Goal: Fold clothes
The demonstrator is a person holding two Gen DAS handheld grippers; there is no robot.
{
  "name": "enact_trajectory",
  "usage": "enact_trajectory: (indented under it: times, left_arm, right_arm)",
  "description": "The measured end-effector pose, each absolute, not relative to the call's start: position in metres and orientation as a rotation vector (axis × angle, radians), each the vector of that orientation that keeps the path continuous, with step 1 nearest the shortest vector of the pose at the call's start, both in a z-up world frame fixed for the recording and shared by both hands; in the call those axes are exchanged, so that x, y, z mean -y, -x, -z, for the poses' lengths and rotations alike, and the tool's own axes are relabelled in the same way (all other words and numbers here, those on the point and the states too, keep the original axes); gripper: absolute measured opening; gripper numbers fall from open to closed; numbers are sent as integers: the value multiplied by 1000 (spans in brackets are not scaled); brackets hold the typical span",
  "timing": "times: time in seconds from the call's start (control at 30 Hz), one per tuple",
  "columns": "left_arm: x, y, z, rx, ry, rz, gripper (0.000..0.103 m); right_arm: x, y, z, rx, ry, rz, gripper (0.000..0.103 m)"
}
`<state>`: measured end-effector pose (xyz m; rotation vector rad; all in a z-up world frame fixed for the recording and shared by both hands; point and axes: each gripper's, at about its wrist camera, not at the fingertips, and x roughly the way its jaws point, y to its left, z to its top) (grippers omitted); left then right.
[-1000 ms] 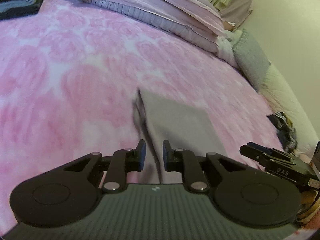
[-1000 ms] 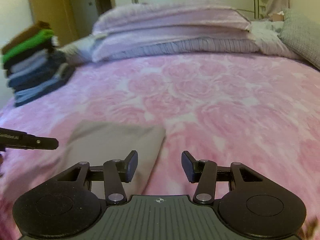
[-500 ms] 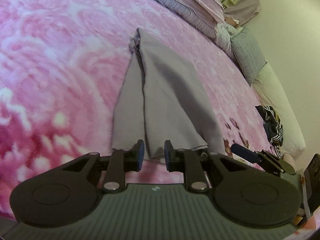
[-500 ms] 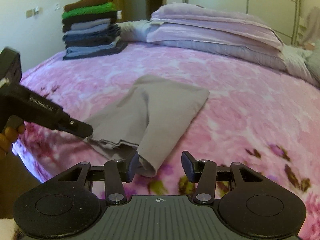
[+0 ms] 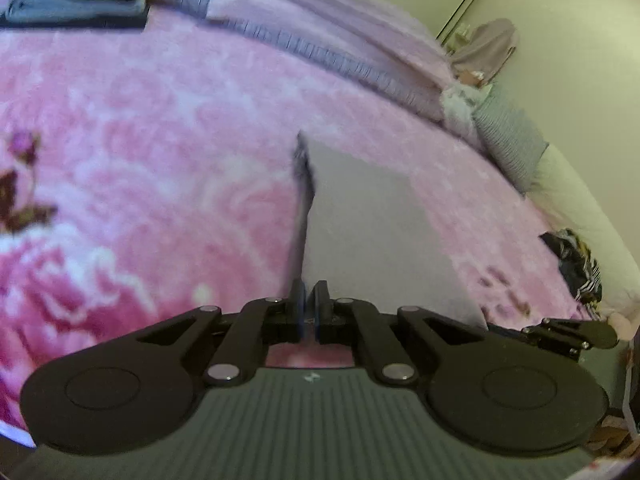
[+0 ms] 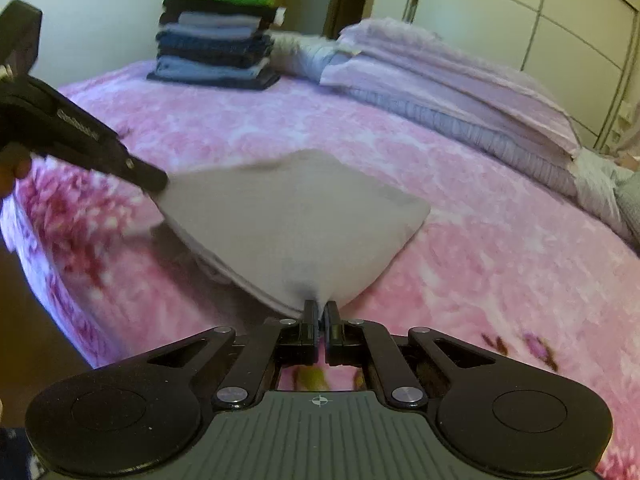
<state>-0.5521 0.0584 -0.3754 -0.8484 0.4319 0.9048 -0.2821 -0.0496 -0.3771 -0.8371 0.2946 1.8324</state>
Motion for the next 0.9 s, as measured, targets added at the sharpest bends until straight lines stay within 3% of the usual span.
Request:
enact_trajectory:
  times: [0.13,0.33,0.6,0.8,0.9]
  left_arm:
    - [-57,546,400,-494,853,-922,3]
    - [-53,544,376,-558,772,-925,8]
    - [-96,506,348,-504,614,-901,8]
    - [-146,458,382,-593,533,-897,8]
    - [-157,461,400,-628,542,-914,15]
  right_arm:
    - [45,290,394,-322,934,-1807,0]
    - [47,284,400,-363,1044,-1748,1]
    - [5,251,347,-551,660,-1795,5]
    - [-63,248,371,-650,573,-1744,5]
    - [-78,244,400,-660,662,-1670,5]
